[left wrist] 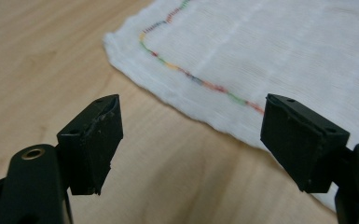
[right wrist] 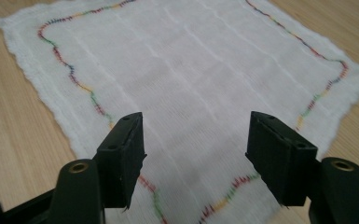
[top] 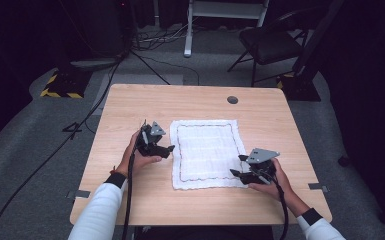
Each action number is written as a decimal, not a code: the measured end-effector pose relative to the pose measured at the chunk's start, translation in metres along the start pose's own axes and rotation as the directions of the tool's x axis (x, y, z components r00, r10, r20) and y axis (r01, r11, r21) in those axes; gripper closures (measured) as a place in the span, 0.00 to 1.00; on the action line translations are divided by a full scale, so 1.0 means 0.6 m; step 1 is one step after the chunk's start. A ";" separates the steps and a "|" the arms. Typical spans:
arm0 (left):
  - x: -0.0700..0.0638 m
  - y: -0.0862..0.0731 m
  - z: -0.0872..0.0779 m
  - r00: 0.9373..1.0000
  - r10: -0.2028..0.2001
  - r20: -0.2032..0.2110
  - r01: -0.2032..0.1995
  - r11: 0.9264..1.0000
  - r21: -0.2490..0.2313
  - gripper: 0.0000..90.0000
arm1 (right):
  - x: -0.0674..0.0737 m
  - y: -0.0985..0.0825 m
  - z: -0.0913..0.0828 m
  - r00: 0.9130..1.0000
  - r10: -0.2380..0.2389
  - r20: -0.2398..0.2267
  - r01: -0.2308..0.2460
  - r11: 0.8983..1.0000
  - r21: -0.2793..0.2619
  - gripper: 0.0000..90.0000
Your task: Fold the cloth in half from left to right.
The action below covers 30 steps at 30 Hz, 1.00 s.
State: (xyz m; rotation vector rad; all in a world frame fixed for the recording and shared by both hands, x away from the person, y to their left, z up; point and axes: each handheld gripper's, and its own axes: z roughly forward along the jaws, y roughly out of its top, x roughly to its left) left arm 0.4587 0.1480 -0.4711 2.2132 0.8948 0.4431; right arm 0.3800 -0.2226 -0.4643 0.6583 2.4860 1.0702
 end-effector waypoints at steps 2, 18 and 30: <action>0.006 0.009 0.013 1.000 0.004 -0.024 -0.004 1.000 0.008 0.23 | 0.012 0.014 0.014 0.999 -0.022 -0.027 0.022 1.000 -0.008 0.43; 0.063 0.051 0.121 0.987 -0.130 -0.090 0.134 0.990 0.037 0.23 | 0.078 0.072 0.087 0.983 -0.130 -0.129 0.129 0.991 -0.017 0.46; 0.073 0.047 0.118 0.991 -0.127 0.043 0.127 0.992 0.016 0.56 | 0.095 0.084 0.106 0.975 -0.144 -0.171 0.142 0.990 -0.026 0.48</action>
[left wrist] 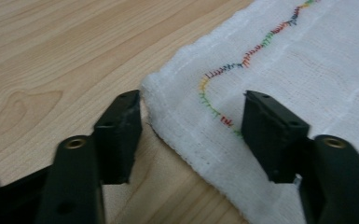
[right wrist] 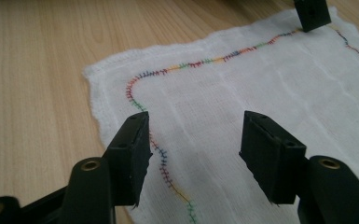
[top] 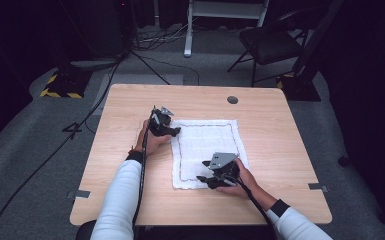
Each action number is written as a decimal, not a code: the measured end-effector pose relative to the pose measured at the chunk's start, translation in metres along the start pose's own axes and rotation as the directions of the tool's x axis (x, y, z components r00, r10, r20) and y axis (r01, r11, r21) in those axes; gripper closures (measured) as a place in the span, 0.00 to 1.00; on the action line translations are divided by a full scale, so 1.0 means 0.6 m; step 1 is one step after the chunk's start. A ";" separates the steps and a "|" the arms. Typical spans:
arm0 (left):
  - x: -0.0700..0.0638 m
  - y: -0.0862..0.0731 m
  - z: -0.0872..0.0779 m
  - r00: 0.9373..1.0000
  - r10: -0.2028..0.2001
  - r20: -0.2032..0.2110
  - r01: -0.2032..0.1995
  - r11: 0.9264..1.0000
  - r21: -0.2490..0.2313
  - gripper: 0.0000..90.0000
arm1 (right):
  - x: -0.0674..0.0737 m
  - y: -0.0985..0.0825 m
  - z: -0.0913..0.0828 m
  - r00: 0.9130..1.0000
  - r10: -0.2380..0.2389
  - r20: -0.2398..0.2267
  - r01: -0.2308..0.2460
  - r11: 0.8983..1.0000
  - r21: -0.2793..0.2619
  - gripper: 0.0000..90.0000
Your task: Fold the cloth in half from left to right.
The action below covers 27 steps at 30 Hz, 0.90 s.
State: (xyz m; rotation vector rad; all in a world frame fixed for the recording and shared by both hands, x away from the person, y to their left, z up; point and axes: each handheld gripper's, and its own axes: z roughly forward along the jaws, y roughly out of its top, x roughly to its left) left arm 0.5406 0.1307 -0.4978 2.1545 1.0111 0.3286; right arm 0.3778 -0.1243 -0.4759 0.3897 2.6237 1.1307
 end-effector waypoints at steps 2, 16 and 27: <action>0.000 -0.001 -0.002 1.000 0.009 0.024 -0.009 1.000 0.002 0.68 | 0.008 0.007 0.008 1.000 -0.011 -0.013 0.010 1.000 -0.003 0.48; -0.004 -0.011 -0.007 0.996 0.021 0.084 -0.020 1.000 -0.009 0.94 | 0.065 0.052 0.073 0.992 -0.086 -0.094 0.085 0.996 -0.006 0.49; 0.000 -0.013 -0.011 0.997 0.019 0.078 -0.018 1.000 -0.011 0.95 | 0.065 0.057 0.094 0.995 -0.076 -0.072 0.079 0.996 0.032 0.83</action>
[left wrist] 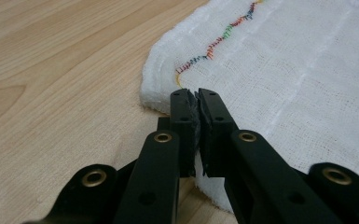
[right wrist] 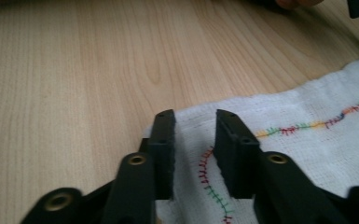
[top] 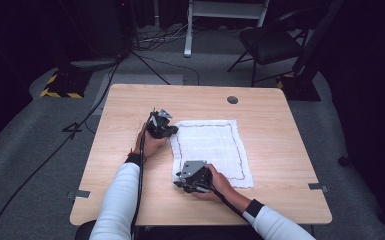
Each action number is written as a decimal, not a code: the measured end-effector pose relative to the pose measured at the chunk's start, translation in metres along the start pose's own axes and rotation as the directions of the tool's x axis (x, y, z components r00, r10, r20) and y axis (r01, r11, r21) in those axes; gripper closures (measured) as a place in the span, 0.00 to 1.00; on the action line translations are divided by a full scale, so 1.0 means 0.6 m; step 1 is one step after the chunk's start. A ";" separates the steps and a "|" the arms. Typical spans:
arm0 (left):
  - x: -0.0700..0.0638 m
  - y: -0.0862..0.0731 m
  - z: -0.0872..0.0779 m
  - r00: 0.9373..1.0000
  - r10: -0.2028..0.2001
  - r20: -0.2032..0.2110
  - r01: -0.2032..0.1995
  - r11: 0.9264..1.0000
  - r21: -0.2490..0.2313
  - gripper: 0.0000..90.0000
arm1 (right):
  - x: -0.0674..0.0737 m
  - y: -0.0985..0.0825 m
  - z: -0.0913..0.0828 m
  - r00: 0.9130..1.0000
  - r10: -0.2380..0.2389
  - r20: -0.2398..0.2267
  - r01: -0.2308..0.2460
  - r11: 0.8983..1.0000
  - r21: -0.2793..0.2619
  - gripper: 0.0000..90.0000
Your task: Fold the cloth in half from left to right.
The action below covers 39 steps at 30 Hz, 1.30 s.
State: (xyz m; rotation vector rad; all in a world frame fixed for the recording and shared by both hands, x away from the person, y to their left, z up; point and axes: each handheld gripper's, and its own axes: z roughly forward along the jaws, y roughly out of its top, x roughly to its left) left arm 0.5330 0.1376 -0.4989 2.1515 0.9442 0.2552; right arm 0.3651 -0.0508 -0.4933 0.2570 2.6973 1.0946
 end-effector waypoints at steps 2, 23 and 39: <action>0.000 0.000 -0.001 1.000 -0.001 -0.003 0.001 1.000 -0.001 0.95 | 0.003 0.003 0.002 1.000 -0.002 -0.006 0.003 1.000 0.005 0.90; 0.005 0.012 -0.071 0.997 0.039 -0.070 -0.039 0.999 0.000 0.95 | 0.024 0.039 -0.015 0.999 -0.044 0.023 0.045 0.998 -0.049 0.98; -0.017 0.046 -0.089 0.997 0.054 -0.063 -0.059 0.995 -0.083 0.96 | 0.012 0.040 -0.083 0.996 0.004 0.089 0.010 0.987 -0.161 0.98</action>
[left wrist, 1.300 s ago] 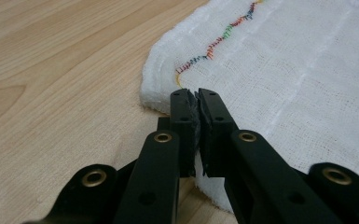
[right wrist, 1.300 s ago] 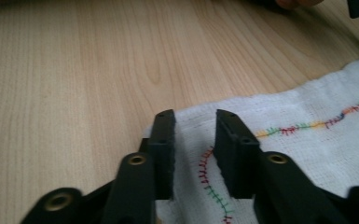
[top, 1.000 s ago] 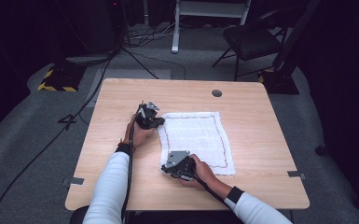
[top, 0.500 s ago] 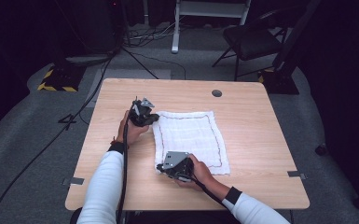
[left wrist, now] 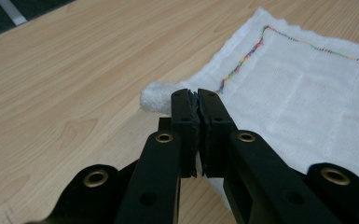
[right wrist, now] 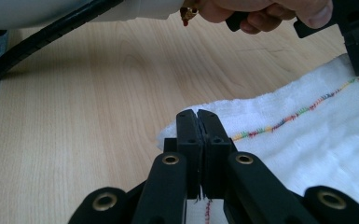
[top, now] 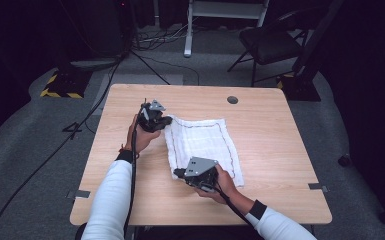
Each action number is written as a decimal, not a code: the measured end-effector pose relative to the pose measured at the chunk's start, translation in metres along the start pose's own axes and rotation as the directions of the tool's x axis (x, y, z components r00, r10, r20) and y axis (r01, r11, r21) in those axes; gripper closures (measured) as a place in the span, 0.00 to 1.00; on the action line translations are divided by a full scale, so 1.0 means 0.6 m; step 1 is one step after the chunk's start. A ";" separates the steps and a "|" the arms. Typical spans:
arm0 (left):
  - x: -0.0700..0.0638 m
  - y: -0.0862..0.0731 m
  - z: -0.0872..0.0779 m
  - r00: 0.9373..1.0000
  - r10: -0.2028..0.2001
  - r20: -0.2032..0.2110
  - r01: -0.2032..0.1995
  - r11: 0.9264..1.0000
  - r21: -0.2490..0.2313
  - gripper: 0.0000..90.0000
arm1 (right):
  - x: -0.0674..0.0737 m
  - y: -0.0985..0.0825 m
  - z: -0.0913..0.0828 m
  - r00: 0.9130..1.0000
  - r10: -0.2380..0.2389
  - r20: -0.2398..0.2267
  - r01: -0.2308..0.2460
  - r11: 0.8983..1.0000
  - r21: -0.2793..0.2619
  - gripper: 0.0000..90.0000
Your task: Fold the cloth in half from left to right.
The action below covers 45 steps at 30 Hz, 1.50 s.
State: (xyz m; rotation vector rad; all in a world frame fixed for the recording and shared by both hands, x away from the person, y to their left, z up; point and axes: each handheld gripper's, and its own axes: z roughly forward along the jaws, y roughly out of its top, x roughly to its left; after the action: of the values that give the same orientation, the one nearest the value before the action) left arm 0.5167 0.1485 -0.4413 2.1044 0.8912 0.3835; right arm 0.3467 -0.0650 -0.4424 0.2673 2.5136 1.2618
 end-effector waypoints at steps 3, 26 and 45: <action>-0.010 0.014 0.009 1.000 0.013 0.009 -0.013 1.000 -0.003 0.96 | -0.009 -0.010 -0.020 1.000 0.011 0.013 -0.011 1.000 -0.001 0.98; -0.096 0.104 0.115 0.992 0.106 0.073 -0.105 0.994 -0.011 0.96 | -0.057 -0.101 -0.141 0.985 0.112 0.132 -0.114 0.993 0.004 0.98; -0.165 0.152 0.190 0.992 0.125 0.011 -0.125 0.992 0.007 0.79 | -0.075 -0.167 -0.205 0.957 0.173 0.234 -0.192 0.980 0.059 0.96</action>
State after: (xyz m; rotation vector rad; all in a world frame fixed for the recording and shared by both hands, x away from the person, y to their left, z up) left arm 0.5500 -0.0245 -0.4400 2.1740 0.7583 0.4331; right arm 0.3418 -0.2298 -0.4456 0.6399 2.3869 1.1226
